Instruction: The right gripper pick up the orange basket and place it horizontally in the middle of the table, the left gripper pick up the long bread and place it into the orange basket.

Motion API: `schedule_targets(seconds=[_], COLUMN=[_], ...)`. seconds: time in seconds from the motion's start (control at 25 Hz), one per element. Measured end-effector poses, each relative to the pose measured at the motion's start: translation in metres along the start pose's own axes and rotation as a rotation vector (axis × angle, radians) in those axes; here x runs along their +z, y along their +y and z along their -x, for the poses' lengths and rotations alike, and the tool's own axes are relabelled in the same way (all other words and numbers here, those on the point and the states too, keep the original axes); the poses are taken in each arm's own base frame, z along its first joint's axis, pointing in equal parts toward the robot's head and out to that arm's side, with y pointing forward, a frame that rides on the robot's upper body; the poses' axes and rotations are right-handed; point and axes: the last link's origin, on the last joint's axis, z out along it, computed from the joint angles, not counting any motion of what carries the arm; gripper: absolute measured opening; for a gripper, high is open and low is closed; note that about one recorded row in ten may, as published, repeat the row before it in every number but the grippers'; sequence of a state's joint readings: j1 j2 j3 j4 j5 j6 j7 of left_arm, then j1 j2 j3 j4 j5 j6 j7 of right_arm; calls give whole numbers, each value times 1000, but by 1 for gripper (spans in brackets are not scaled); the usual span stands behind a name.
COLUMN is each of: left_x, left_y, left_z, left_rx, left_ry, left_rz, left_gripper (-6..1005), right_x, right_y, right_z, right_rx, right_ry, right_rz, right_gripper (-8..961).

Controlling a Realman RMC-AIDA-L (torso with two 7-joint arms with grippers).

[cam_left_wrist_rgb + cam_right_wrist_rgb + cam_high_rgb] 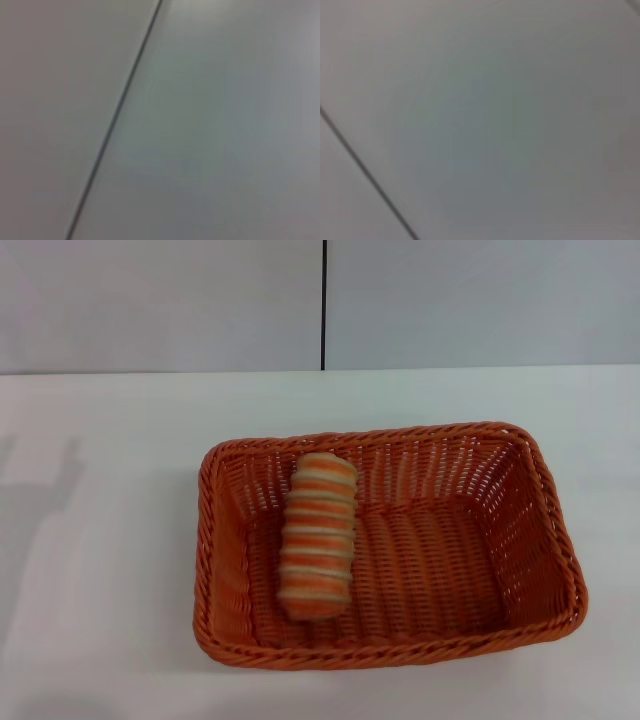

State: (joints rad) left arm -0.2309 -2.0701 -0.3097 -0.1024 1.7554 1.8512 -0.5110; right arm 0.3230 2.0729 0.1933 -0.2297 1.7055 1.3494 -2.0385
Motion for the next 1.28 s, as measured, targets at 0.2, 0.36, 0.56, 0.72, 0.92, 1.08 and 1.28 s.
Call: schedule_targets(seconds=[0.2, 0.36, 0.56, 0.72, 0.92, 1.08, 1.28], left_x=[-4, -5, -4, -4, -6, -9, -14], left_y=[-17, -24, -26, -27, -27, -28, -29], left_z=[-7, -8, -7, -6, -4, -3, -2], left_rx=[51, 64, 65, 60, 57, 57, 57], left_ry=[22, 28, 24, 23, 12, -5, -16], left_rz=[-99, -151, -163, -174, -186, -196, -204], left_gripper=[859, 859, 859, 859, 859, 859, 859], right_x=[-6, -15, -24, -29, -31, -29, -27], right_y=[-7, -15, -22, -24, -25, -24, -23], right_z=[8, 12, 12, 9, 8, 8, 7], right_rx=[14, 27, 26, 20, 12, 13, 18], right_ry=[-58, -99, -173, -207, -211, -211, -211], right_rz=[-38, -86, -168, -214, -227, -224, -219], right_gripper=[717, 718, 718, 717, 717, 717, 718])
